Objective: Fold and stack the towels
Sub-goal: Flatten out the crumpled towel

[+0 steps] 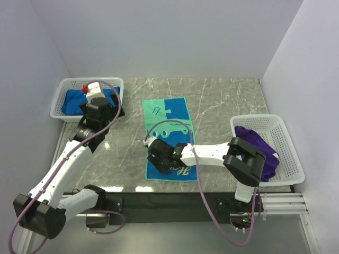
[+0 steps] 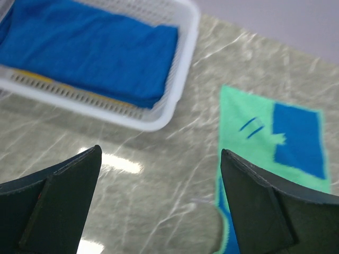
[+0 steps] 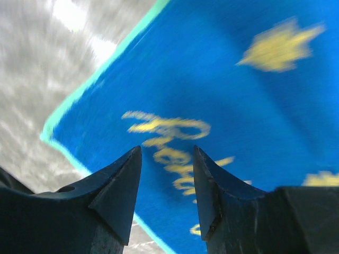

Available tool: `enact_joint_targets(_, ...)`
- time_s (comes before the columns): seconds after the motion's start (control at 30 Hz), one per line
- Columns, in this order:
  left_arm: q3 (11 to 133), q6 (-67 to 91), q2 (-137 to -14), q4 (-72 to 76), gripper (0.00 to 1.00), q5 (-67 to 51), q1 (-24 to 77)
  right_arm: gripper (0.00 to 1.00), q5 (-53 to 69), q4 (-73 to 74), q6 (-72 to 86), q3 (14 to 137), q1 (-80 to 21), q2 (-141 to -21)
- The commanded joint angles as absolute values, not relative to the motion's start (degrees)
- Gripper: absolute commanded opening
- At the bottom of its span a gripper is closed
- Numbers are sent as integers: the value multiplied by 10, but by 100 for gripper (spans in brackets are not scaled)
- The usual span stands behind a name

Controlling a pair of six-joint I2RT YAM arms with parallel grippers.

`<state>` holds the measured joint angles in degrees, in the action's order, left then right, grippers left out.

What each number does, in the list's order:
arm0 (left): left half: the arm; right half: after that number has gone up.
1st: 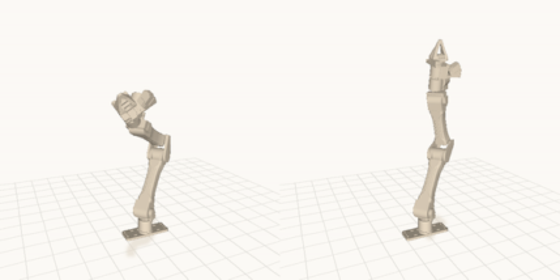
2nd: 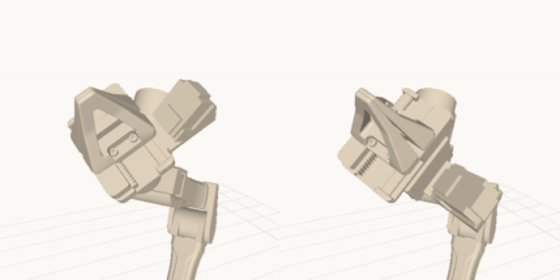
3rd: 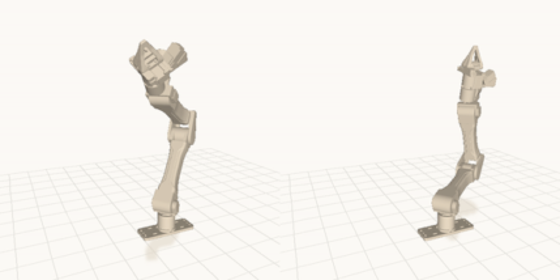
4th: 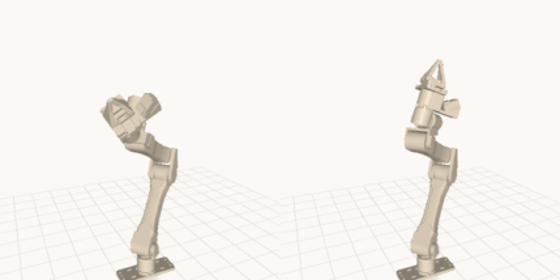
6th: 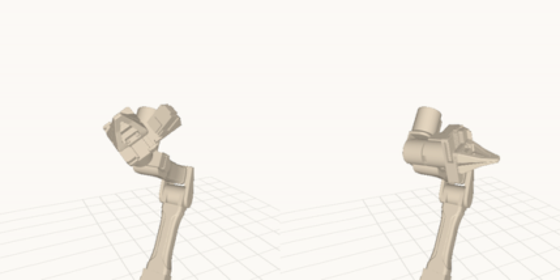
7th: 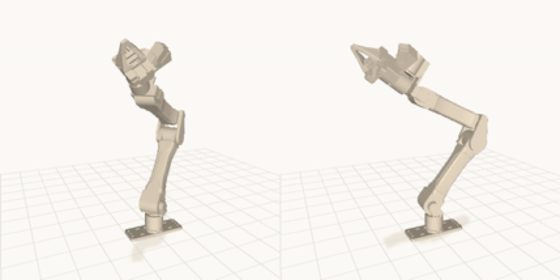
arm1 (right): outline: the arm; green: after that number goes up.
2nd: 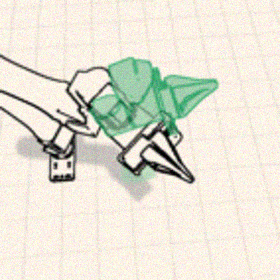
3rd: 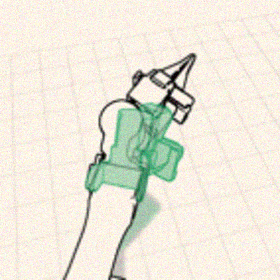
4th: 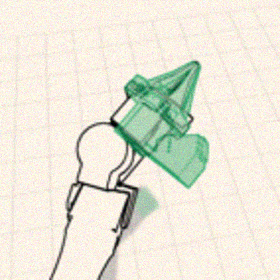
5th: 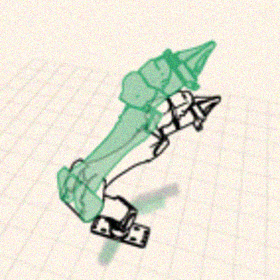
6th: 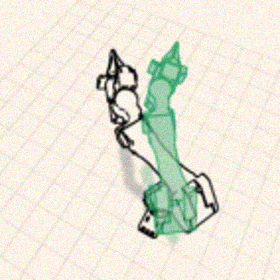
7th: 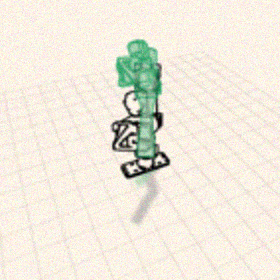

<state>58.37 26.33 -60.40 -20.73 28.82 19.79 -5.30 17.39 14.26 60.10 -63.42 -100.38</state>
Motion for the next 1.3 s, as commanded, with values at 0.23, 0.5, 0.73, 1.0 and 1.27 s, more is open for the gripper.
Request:
enact_joint_targets(0.23,554,240,-577,-190,99,323,195,51,-31,255,131,631,-715,-1038)
enact_joint_targets(0.5,550,240,-575,-190,99,311,192,51,-15,258,143,611,-733,-978)
enact_joint_targets(0.73,549,242,-581,-189,100,298,192,51,-119,293,165,598,-721,-884)
enact_joint_targets(1.0,555,242,-603,-200,99,272,192,50,-107,261,240,457,-611,-800)
enact_joint_targets(1.27,568,252,-643,-190,100,183,192,49,-83,214,243,399,-514,-739)
